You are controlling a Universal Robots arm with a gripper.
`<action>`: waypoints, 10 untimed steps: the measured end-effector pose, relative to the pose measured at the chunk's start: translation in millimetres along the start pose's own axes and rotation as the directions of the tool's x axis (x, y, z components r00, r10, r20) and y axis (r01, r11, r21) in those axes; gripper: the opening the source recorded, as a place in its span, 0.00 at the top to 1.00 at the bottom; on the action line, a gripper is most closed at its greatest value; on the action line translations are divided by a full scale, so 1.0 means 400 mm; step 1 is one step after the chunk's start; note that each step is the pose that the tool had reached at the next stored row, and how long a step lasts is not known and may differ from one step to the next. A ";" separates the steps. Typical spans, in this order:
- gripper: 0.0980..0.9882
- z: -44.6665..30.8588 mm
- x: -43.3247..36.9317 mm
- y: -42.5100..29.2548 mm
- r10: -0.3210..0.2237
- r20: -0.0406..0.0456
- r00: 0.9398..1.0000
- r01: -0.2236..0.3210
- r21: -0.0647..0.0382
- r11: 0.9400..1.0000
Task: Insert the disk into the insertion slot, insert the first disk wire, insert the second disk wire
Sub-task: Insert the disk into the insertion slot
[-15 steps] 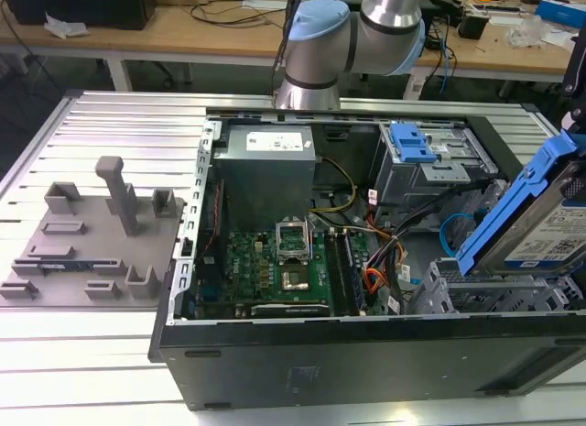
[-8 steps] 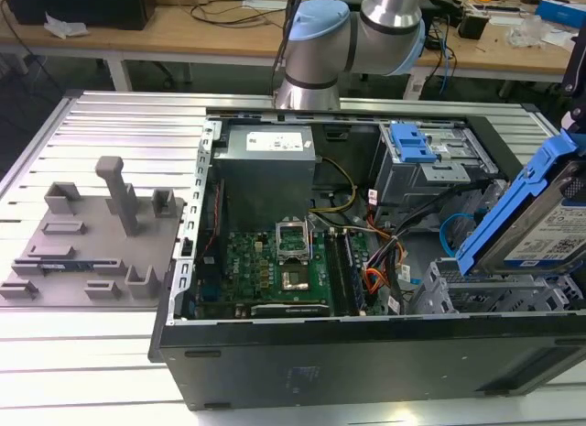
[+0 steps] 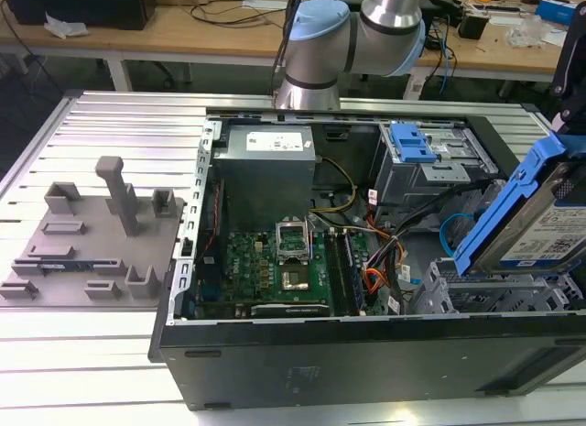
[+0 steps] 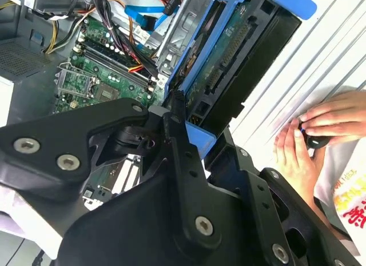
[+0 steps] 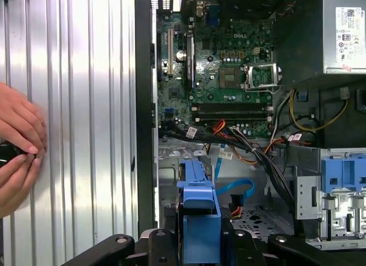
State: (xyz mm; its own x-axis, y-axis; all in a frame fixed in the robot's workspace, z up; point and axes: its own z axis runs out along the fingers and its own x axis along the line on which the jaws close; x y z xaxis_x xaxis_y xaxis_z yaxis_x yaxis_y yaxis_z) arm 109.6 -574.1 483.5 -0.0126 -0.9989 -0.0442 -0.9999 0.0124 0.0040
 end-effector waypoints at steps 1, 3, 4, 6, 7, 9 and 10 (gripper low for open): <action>0.70 0.000 0.000 0.000 0.000 0.000 1.000 0.000 0.000 1.000; 0.70 0.000 0.000 0.000 0.000 0.000 1.000 0.000 0.000 1.000; 0.70 0.000 0.000 0.000 0.000 0.000 1.000 0.000 0.000 1.000; 0.70 0.000 0.000 0.000 0.000 0.000 1.000 0.000 0.000 1.000; 0.70 0.000 -0.001 0.000 0.000 0.000 1.000 0.000 0.000 1.000; 0.70 0.000 -0.002 -0.001 0.000 0.000 1.000 0.000 0.000 1.000; 0.70 0.001 -0.003 -0.001 0.000 0.000 1.000 0.000 0.000 1.000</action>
State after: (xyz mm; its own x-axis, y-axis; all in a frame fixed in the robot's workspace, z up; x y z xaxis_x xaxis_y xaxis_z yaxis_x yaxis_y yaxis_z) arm 109.8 -572.8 483.4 -0.0123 -0.9989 -0.0443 -0.9999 0.0122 0.0040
